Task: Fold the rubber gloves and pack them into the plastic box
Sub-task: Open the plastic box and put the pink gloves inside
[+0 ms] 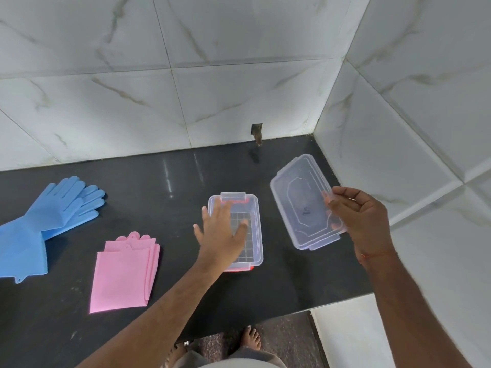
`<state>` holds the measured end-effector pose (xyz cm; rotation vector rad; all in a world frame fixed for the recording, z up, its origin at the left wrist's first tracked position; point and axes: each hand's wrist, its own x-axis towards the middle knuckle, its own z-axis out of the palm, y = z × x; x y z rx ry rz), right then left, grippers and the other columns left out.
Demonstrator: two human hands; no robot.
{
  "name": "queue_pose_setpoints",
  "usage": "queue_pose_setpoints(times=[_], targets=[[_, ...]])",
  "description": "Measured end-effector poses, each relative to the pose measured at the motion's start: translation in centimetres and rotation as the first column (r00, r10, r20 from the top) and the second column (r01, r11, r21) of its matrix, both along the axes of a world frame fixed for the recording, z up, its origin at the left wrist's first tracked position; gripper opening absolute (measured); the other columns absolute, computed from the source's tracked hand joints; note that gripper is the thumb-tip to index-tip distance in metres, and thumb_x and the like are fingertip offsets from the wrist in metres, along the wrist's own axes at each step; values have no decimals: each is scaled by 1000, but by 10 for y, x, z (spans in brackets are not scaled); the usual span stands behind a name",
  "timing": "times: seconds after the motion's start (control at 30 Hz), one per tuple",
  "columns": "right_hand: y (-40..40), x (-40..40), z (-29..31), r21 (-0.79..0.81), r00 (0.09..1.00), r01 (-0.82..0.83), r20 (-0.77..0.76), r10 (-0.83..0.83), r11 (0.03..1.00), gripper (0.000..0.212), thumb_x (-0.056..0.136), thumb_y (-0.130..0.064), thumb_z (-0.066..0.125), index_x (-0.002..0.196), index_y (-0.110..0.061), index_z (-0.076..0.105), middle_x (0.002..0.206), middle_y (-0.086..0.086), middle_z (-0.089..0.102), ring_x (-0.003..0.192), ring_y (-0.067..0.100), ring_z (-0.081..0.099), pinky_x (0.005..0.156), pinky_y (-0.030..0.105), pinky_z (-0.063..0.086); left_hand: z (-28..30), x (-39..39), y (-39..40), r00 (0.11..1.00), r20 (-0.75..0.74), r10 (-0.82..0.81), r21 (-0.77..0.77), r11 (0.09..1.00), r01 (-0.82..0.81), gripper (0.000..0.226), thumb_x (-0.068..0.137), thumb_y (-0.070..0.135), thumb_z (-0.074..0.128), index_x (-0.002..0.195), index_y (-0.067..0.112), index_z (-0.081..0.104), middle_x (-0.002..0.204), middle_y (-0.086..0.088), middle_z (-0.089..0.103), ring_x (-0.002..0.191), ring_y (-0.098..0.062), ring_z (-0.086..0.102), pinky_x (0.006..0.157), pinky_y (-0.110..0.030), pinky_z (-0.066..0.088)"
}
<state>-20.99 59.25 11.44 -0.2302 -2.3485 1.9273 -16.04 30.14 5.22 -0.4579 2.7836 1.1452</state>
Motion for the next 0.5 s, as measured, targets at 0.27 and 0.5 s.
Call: queue_pose_setpoints(times=[0.27, 0.5], targets=[[-7, 15, -54, 876, 994, 45, -87, 64, 480, 33, 98, -30, 71, 131, -25, 73, 83, 15, 70, 77, 37, 68, 68, 42, 59, -15, 31, -41, 991, 120, 58, -4, 998, -58, 78, 112, 36, 53, 175, 24, 9, 175, 0, 40, 150, -30, 55, 116, -53, 52], [-31, 40, -101, 934, 976, -2, -76, 204, 358, 45, 79, -9, 92, 121, -10, 79, 81, 15, 75, 71, 37, 73, 60, 60, 64, -8, 37, -32, 972, 232, -24, 107, 994, -1, 68, 117, 26, 32, 174, 35, -4, 132, -5, 72, 78, -21, 77, 70, -34, 69]])
